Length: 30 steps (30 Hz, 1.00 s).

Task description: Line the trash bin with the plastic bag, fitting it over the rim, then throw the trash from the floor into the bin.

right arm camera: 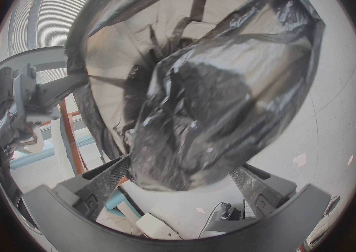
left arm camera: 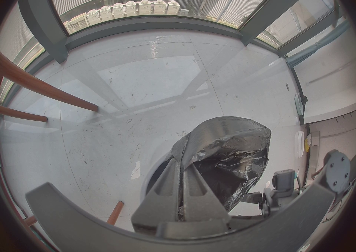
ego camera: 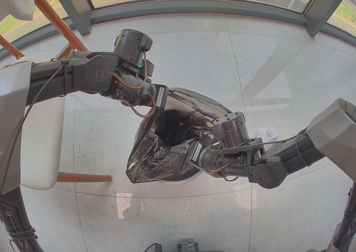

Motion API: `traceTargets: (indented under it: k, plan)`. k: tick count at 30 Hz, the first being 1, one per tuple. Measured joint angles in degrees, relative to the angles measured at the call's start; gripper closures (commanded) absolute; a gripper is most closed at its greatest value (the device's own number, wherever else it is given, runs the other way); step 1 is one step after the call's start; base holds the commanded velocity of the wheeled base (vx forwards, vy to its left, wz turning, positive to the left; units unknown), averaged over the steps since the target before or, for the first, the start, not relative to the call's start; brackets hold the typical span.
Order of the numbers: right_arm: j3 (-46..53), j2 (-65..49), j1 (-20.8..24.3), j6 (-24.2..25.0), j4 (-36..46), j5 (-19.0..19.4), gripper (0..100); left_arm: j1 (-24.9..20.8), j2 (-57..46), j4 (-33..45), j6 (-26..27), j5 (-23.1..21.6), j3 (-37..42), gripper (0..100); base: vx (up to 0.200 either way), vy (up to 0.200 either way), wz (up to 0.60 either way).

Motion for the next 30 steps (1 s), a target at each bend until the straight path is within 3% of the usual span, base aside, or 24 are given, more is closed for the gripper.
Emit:
traceTargets:
  k: [4,5,17,25,30]
  plan:
    - [-1.96,2.06,-1.13,-0.11,0.05,-1.55,0,0.05,0.02,-0.05,0.0,0.04,0.0,100,0.0,0.0,0.0]
    - [-2.4,2.45,-1.33,-0.11,0.05,-1.91,100,0.07,0.02,-0.05,0.0,0.04,-0.02,100,0.0,0.0,0.0]
    - [-4.85,3.11,-1.85,-0.27,0.82,-2.47,100,0.22,0.0,0.22,0.07,0.2,0.05,100,0.0,0.0,0.0]
    - [-3.67,-0.8,-1.19,-0.13,12.03,-1.96,100,0.55,-0.09,0.3,0.33,0.17,1.11,100,0.0,0.0,0.0]
    - [0.17,-3.69,-1.38,-0.11,13.76,-1.77,100,1.79,-0.13,0.3,2.24,0.2,1.57,100,0.0,0.0,0.0]
